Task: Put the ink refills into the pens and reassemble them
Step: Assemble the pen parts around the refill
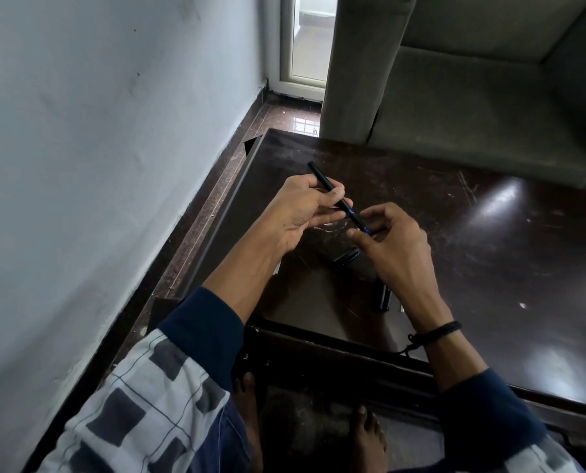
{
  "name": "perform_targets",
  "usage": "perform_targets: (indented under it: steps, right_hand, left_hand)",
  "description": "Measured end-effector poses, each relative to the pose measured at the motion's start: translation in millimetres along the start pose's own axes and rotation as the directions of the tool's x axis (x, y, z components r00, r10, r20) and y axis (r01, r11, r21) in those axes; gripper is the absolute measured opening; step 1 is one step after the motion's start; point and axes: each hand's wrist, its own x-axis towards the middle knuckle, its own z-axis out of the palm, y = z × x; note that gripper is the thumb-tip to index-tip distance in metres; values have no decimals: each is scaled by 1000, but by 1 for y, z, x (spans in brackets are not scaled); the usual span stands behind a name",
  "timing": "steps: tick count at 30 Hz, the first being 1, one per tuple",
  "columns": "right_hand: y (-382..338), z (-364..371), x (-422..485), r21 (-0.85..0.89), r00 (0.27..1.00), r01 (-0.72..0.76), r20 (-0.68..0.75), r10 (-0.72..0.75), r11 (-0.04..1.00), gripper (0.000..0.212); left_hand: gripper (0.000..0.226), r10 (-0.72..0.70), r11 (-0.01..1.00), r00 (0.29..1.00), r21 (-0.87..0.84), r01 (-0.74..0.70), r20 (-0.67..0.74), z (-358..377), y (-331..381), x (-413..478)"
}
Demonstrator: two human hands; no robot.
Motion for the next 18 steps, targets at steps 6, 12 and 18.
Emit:
perform_targets:
  steps: [6, 12, 18]
  right_hand:
    - [2, 1, 1, -12, 1000, -27, 0, 27, 1000, 10]
    - [1, 0, 0, -6, 1000, -7, -19, 7, 1000, 19]
    - [2, 0, 0, -16, 999, -14, -35, 14, 1000, 8]
  left_hand:
    - [12, -4, 1000, 1000, 2, 4, 5, 0, 0, 0]
    - [12, 6, 1000, 1000, -2, -6, -1, -1, 1, 0]
    - [10, 1, 1000, 1000, -1, -1, 15, -1, 0, 0]
